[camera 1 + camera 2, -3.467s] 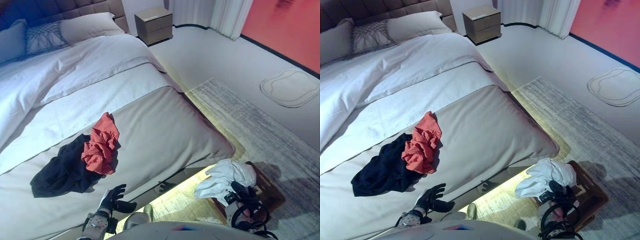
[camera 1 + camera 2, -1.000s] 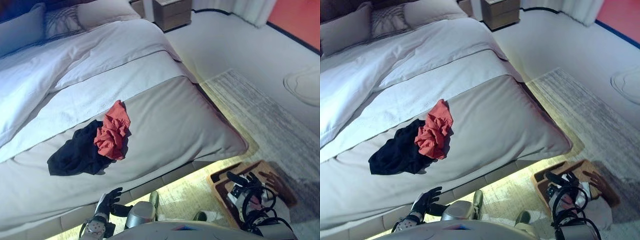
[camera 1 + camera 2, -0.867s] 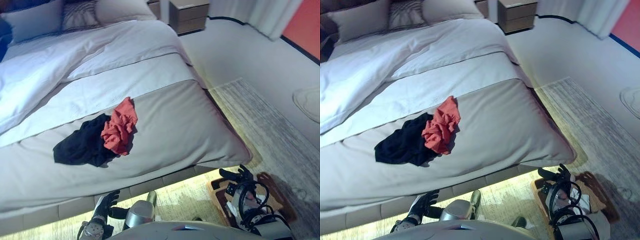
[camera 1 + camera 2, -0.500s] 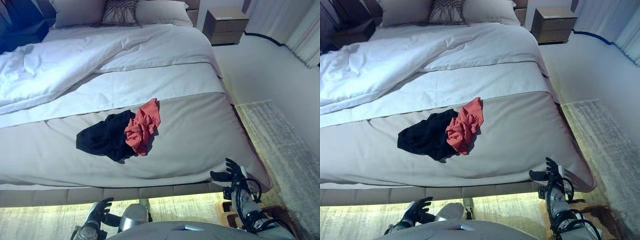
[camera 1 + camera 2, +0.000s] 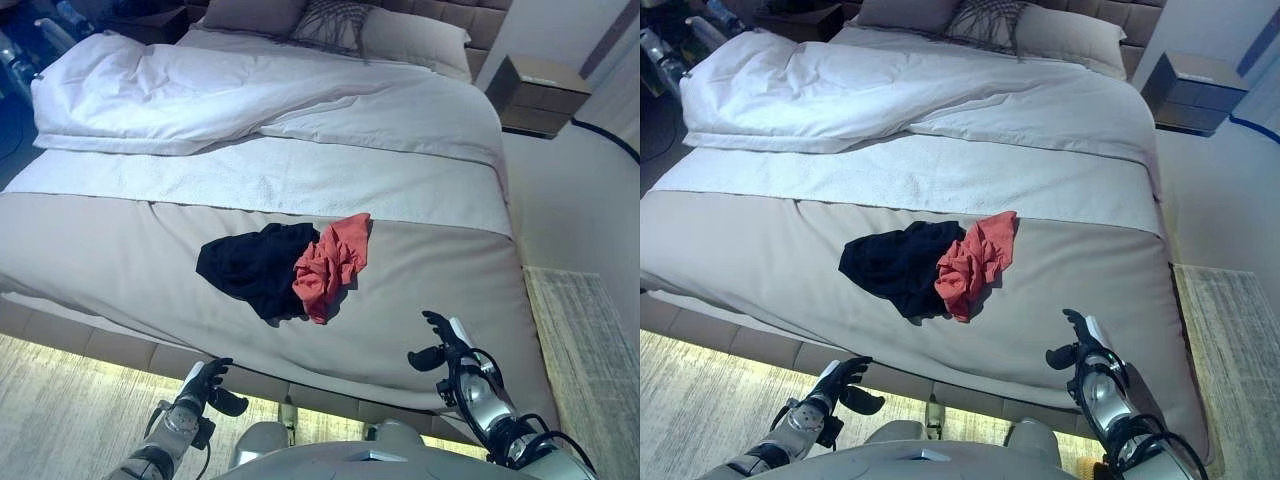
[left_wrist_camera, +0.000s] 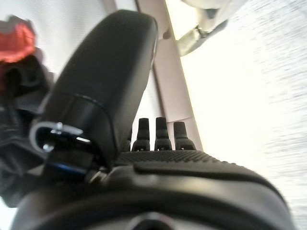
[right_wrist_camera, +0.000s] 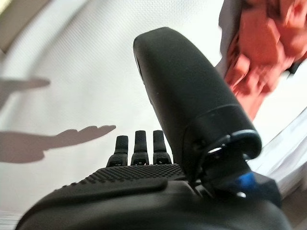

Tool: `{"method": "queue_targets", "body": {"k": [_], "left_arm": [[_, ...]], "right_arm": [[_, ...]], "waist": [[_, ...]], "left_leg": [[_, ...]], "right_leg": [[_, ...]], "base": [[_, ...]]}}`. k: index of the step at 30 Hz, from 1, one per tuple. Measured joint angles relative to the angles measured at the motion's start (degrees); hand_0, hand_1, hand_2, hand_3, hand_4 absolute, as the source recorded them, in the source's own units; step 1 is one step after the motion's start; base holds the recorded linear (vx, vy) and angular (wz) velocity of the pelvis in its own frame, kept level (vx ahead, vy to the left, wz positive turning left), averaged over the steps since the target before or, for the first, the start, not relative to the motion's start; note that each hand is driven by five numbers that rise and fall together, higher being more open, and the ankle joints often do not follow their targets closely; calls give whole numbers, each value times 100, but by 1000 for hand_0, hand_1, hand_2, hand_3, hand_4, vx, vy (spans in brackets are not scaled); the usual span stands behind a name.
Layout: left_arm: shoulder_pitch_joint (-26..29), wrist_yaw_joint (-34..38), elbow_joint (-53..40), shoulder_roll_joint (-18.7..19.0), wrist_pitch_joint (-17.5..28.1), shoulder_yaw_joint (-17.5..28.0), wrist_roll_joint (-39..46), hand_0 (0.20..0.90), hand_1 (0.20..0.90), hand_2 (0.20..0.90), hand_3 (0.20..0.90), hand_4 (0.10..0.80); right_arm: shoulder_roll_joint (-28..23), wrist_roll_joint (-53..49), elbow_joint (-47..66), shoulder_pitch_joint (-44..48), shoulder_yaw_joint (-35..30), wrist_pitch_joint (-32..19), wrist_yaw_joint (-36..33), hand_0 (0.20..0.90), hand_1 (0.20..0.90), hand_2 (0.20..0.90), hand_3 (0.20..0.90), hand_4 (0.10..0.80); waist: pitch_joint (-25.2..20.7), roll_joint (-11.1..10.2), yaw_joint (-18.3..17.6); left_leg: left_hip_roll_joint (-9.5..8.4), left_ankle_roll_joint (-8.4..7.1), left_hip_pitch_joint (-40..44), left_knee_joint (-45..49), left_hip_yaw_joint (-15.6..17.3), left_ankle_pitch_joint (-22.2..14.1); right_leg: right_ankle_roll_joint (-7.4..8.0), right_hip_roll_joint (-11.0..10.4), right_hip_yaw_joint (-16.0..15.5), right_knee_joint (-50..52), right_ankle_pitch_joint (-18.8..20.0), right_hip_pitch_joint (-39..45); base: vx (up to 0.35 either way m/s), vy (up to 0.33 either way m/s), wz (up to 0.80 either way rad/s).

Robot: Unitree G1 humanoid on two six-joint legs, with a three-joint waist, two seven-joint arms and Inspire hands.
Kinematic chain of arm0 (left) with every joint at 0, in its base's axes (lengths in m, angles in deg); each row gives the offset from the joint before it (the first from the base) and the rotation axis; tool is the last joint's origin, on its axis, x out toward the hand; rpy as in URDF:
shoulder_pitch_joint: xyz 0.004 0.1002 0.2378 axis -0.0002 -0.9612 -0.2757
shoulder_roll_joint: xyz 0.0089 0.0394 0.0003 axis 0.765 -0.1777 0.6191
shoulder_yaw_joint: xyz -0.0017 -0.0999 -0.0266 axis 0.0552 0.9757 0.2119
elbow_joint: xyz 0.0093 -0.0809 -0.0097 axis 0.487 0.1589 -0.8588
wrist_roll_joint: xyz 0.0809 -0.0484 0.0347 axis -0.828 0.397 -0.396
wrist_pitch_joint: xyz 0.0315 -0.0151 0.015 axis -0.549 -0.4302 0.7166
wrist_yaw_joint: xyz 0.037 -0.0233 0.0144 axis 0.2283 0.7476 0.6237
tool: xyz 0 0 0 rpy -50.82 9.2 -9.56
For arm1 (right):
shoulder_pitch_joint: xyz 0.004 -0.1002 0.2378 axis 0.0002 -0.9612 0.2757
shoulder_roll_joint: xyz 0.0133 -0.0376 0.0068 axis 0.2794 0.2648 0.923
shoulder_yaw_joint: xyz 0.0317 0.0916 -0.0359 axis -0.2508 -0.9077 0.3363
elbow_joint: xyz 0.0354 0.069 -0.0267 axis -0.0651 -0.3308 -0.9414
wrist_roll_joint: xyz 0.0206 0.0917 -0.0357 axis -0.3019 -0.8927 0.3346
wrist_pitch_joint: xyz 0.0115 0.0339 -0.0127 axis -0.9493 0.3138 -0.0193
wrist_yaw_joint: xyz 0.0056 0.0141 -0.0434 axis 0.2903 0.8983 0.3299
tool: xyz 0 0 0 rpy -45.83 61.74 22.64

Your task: Pick up the clothes from the bed and place them into the basket

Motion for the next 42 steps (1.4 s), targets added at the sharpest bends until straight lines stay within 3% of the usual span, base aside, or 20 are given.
{"method": "queue_targets", "body": {"k": [1, 3, 5, 10, 11, 16, 21, 25, 30, 34, 37, 39, 40, 42], "left_arm": [[54, 18, -25, 59, 19, 5, 2, 900, 900, 900, 900, 800], [61, 115, -51, 69, 27, 26, 8, 900, 900, 900, 900, 800], [0, 111, -57, 133, 57, 26, 5, 900, 900, 900, 900, 800], [-21, 28, -85, 161, 142, 28, 2, 900, 900, 900, 900, 800], [-22, -6, -91, 163, 145, 28, 1, 900, 900, 900, 900, 800], [-12, -124, -214, 196, 261, 28, 2, 900, 900, 900, 900, 800], [302, -141, -382, 352, 398, 27, 12, 900, 900, 900, 900, 800], [573, -137, -534, 446, 495, 18, 110, 900, 900, 900, 900, 800], [814, -139, -675, 461, 500, 11, 283, 900, 900, 900, 900, 800], [853, -126, -748, 451, 625, -90, 407, 900, 900, 900, 900, 800], [844, -110, -823, 449, 626, -126, 483, 900, 900, 900, 900, 800], [811, -98, -902, 448, 617, -198, 512, 900, 900, 900, 900, 800], [774, -96, -966, 448, 619, -193, 515, 900, 900, 900, 900, 800], [771, -87, -1082, 469, 607, -190, 575, 900, 900, 900, 900, 800]], "right_arm": [[7, 33, -1, 14, 1, 1, -30, 900, 900, 900, 900, 800], [-7, 139, -109, 318, 2, 12, -116, 900, 900, 900, 900, 800], [-24, 217, -112, 705, 4, 3, -196, 900, 900, 900, 900, 800], [-460, 470, -115, 1819, 212, -85, -300, 900, 900, 900, 900, 800], [-513, 500, -115, 1937, 219, -86, -300, 900, 900, 900, 900, 800], [-652, 529, -148, 2571, 305, -102, -275, 900, 900, 900, 900, 800], [-663, 529, -393, 3311, 650, -121, -177, 900, 900, 900, 900, 800], [-660, 512, -596, 3690, 678, -99, -170, 900, 900, 900, 900, 800], [-704, 493, -940, 4449, 801, 177, -180, 900, 900, 900, 900, 800], [-759, 466, -1189, 4835, 839, 851, -203, 900, 900, 900, 900, 800], [-763, 302, -1308, 5145, 819, 1274, -180, 900, 900, 900, 900, 800], [-788, 212, -1359, 5283, 816, 1388, -162, 604, 604, 604, 554, 454], [-790, 160, -1404, 5308, 777, 1414, -125, 300, 300, 300, 200, 100], [-808, -37, -1453, 5330, 642, 1469, -84, 300, 300, 300, 200, 100]], "waist": [[29, -172, 10], [152, -194, 212], [208, -259, 386], [649, -251, 677], [695, -224, 765], [1063, -30, 1123], [1491, 112, 1365], [1724, 205, 1561], [2060, 316, 1556], [2186, 476, 1553], [2248, 593, 1580], [2283, 663, 1579], [2282, 667, 1568], [2282, 672, 1559]], "left_leg": [[-95, -61, -85, 42, -134, 76], [72, -297, -202, 94, -286, 173], [245, -490, -297, 64, -329, 110], [507, -558, -708, 175, -280, 127], [530, -662, -761, 185, -299, 203], [511, -874, -883, 196, -518, 398], [467, -946, -1246, 481, -708, 419], [405, -987, -1575, 730, -845, 394], [232, -1132, -2156, 1226, -907, 199], [14, -1044, -2615, 1810, -904, 87], [-76, -966, -2912, 2247, -848, -44], [-86, -924, -2998, 2390, -800, -91], [-90, -889, -3028, 2400, -770, -116], [-79, -886, -3067, 2459, -766, -121]], "right_leg": [[-14, -44, -24, -122, 290, 341], [-137, 141, -212, -353, 358, 458], [-156, 309, -233, -431, 344, 399], [-359, 545, -578, -513, 226, 249], [-359, 582, -646, -513, 227, 230], [-384, 604, -861, -496, 208, 201], [-448, 588, -1044, -311, 155, -24], [-437, 487, -1152, 273, -120, -436], [-459, 146, -1124, 1565, -661, -1326], [-511, -245, -1051, 2628, -1040, -1963], [-562, -353, -914, 3113, -1221, -2307], [-582, -401, -832, 3285, -1240, -2432], [-585, -423, -795, 3349, -1245, -2486], [-585, -425, -788, 3430, -1246, -2528]], "base": [[-37, -173, 95], [-66, -183, 56], [-49, -115, 16], [-15, -90, 33], [6, -29, 31], [16, -35, 22], [1, -43, 19], [-23, -30, 15], [-5, 50, 8], [-44, 54, 11], [-19, 39, -6], [13, 26, -8], [24, 22, -5], [10, -1, 5]]}}
